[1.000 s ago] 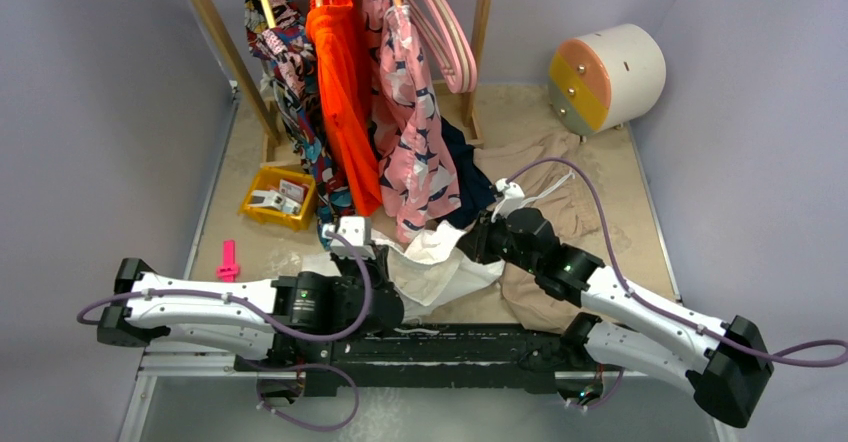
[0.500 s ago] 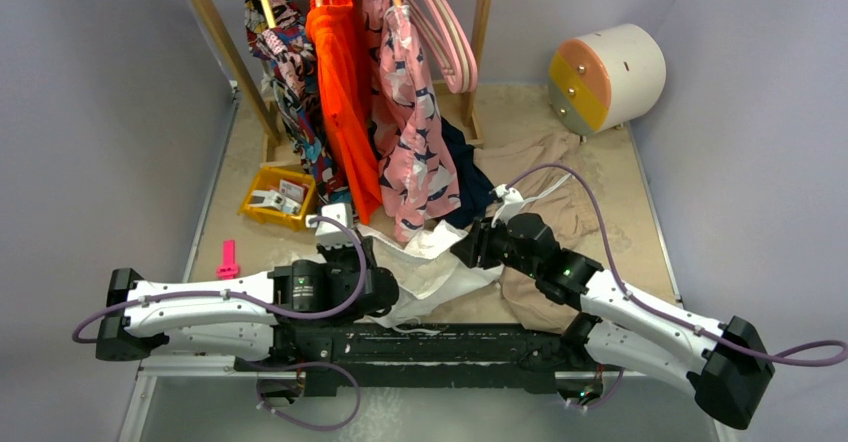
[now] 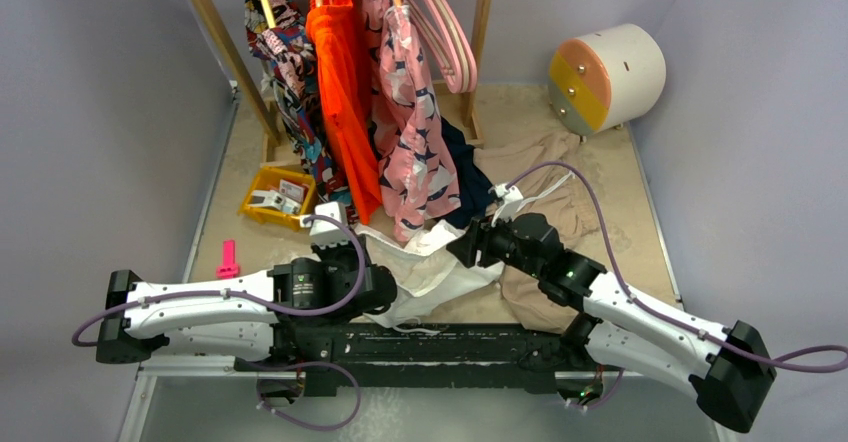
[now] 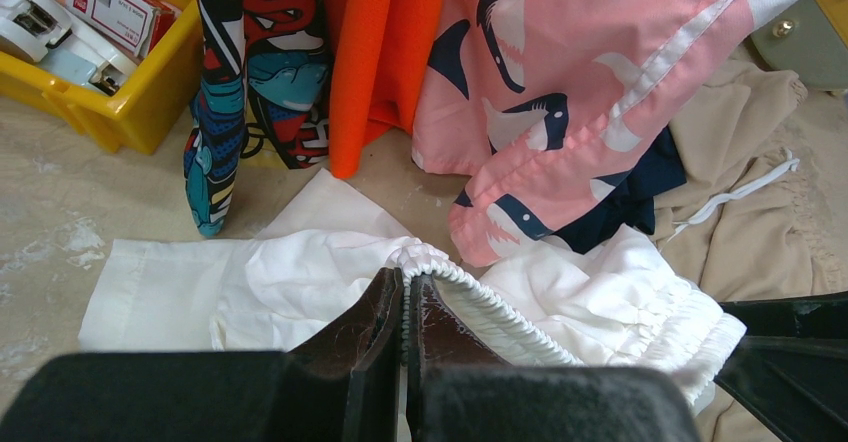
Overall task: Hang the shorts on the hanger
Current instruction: Adjust the shorts at the center of the board.
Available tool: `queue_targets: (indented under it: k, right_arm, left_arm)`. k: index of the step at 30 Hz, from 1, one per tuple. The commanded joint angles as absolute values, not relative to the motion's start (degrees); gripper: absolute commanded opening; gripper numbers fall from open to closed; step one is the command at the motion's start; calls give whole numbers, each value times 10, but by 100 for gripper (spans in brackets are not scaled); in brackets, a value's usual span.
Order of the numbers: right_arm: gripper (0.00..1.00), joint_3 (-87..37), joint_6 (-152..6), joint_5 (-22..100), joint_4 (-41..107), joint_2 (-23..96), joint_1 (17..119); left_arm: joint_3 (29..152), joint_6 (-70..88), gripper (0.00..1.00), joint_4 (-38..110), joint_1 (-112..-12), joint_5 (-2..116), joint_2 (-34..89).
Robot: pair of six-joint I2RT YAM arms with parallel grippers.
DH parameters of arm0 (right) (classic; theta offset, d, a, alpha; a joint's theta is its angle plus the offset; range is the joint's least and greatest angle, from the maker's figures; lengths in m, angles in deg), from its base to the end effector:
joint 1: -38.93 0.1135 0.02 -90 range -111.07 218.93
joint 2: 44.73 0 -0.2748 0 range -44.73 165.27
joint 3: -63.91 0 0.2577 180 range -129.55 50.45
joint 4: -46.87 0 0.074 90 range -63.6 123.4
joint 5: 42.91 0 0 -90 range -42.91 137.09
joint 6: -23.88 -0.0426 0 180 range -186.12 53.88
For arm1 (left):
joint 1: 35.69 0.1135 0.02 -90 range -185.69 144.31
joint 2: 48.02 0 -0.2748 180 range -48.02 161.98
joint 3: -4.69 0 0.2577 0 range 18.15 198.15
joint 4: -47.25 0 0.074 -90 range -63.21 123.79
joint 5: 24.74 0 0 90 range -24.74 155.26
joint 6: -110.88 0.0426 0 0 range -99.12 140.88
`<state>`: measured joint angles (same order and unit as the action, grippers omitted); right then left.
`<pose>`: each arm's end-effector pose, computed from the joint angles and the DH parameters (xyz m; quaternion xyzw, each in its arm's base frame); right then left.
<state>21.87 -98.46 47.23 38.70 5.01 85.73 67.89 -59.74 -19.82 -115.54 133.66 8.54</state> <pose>0.1438 0.1530 0.2568 -0.0997 0.7917 0.3832 0.4652 0.0687 -0.1592 0.2946 -0.1488 0.7987 -0.1158 0.5714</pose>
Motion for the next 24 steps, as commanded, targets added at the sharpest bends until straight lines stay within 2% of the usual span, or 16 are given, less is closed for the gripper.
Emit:
queue_targets:
  k: [1,5,10,12,14,15,19,24]
  right_arm:
    - [55,222,-957,480,447,46,854]
    - [52,215,-946,474,469,70,854]
    - [37,209,-941,475,483,84,854]
    - [23,206,-939,479,480,84,854]
    - [4,194,-932,491,462,77,854]
    - [0,182,-930,504,440,68,854]
    - [0,73,-900,530,329,2,854]
    - [0,-208,-802,563,180,10,854]
  left_arm:
    - [678,-613,0,-201,-1151,1361,79]
    - [678,-609,0,-198,-1152,1360,77]
    - [679,-602,0,-193,-1152,1357,75]
    - [680,-600,0,-193,-1152,1356,72]
    - [688,-599,0,-200,-1151,1357,65]
    - [699,-594,0,-208,-1151,1359,60]
    - [805,-512,0,-235,-1152,1362,22]
    - [989,-245,0,-135,-1152,1289,-33]
